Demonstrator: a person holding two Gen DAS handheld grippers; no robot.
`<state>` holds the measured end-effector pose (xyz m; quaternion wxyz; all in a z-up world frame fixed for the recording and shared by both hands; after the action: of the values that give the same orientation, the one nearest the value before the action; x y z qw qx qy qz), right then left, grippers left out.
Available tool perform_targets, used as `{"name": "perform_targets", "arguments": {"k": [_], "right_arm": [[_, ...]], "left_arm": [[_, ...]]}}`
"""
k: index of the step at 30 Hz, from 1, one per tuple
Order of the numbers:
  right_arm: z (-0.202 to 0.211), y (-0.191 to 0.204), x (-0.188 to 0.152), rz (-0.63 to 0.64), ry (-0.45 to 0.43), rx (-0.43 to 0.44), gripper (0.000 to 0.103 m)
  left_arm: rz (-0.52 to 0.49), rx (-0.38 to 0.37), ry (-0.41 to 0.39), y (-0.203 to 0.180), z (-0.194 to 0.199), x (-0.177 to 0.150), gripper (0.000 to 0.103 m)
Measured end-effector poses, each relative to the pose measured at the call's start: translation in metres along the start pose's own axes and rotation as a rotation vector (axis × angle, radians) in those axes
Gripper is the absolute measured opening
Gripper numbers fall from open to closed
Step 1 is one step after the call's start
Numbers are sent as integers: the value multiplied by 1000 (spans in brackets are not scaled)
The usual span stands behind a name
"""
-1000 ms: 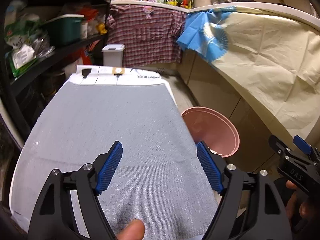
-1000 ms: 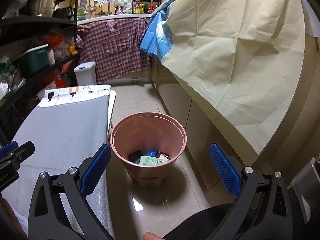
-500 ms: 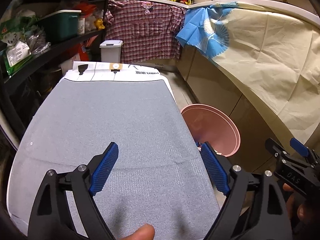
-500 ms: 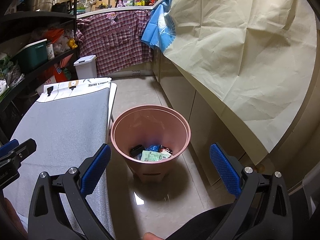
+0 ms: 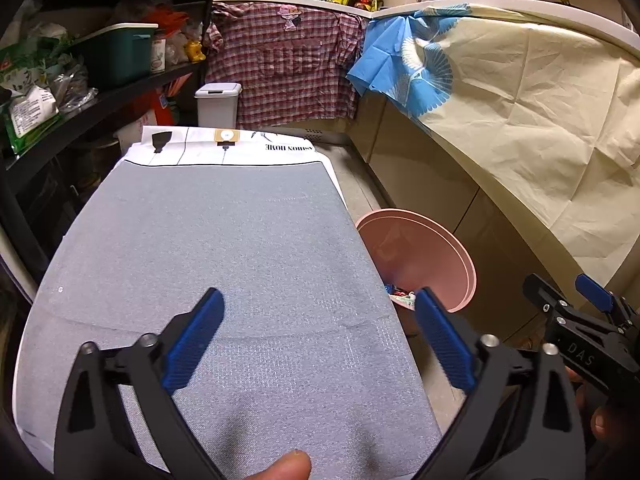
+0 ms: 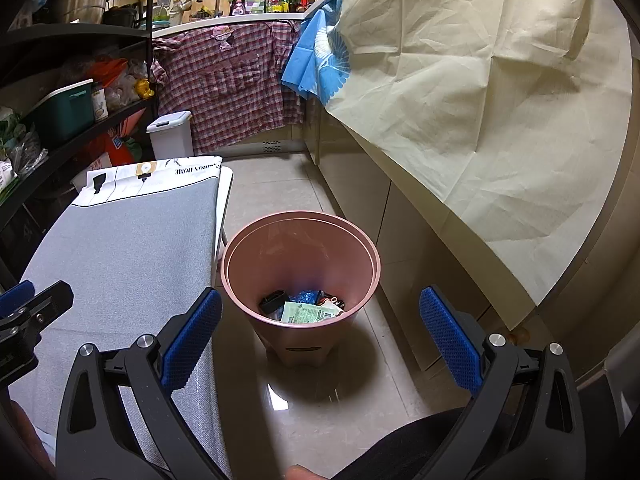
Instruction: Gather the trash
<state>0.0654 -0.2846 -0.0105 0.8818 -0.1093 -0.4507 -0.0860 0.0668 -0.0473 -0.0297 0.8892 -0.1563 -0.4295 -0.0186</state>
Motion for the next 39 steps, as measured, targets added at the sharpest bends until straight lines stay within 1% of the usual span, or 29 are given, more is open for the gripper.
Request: {"name": "perform_targets", "arguments": {"k": [19, 35, 39], "right_arm": [[0, 0, 0, -1, 0, 0, 97], [0, 0, 0, -1, -1, 0, 97], [0, 0, 0, 0, -1, 0, 97]], "left_arm": [[-18, 12, -4, 2, 5, 0, 95], [-32, -8, 0, -1, 4, -2, 95], [-40, -25, 2, -3, 4, -4, 95]]}}
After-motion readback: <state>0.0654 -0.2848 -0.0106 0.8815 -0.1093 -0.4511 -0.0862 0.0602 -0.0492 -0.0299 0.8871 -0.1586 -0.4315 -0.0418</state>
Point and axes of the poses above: each gripper's, at about its wrist camera, not at the fingertips, and z roughly against the way its jaws point, y to its left, x to its top, the point moved 8 cm from there along -z, roughly the way its jaws point, and after that the axes turned 9 degrees about -x, right-handed, at the moved point
